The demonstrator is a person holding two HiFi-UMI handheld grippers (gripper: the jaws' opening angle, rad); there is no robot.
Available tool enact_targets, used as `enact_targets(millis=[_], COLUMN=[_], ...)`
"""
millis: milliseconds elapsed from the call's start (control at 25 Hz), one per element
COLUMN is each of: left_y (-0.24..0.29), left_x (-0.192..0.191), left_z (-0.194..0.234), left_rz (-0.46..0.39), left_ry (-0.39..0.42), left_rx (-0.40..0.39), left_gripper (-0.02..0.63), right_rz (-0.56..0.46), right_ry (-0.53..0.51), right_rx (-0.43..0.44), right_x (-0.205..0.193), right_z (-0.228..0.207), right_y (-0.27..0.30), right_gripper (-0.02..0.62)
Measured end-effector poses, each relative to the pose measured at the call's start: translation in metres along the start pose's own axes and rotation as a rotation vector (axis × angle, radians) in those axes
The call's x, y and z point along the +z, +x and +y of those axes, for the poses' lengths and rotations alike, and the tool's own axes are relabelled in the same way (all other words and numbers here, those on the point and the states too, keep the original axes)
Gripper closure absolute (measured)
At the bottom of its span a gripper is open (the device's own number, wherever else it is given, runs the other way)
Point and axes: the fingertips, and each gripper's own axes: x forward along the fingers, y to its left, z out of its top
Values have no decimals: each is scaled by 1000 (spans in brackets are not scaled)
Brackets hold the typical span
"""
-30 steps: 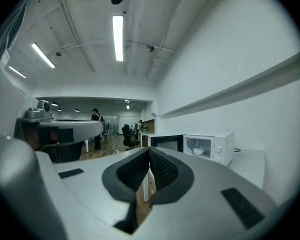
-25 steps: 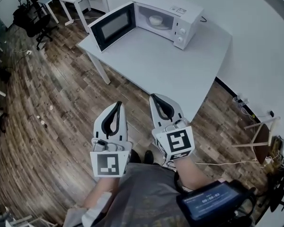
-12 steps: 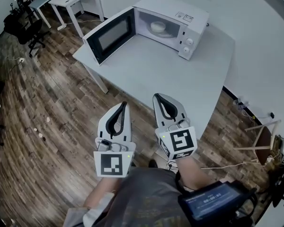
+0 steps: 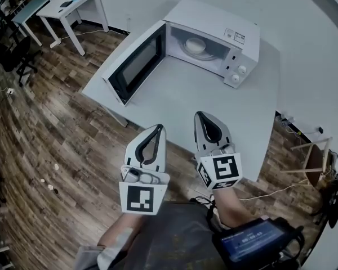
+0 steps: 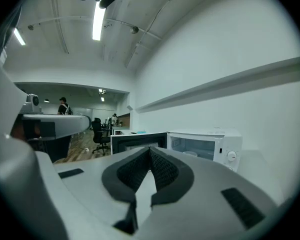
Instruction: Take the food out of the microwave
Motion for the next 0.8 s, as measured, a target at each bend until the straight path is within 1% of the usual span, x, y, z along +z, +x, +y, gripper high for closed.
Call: enact_targets(millis=[160, 360, 600, 800], left_y=[22, 46, 68, 91], left_x=[-6, -10, -21, -19], left_z=[21, 33, 36, 44], left_rz=[0, -8, -9, -23], left_ry=[7, -29, -24, -13], left_rx=[-107, -182, -251, -277], left_gripper=[600, 600, 600, 600], right_rz=[12, 41, 56, 34], right_ry=[-10, -27, -32, -31], right_rx=[-79, -153, -210, -238], right_x=[7, 9, 2, 7], right_z=[-1, -14, -29, -41], right_y=[30, 48, 65, 81], right_gripper=[588, 588, 588, 588])
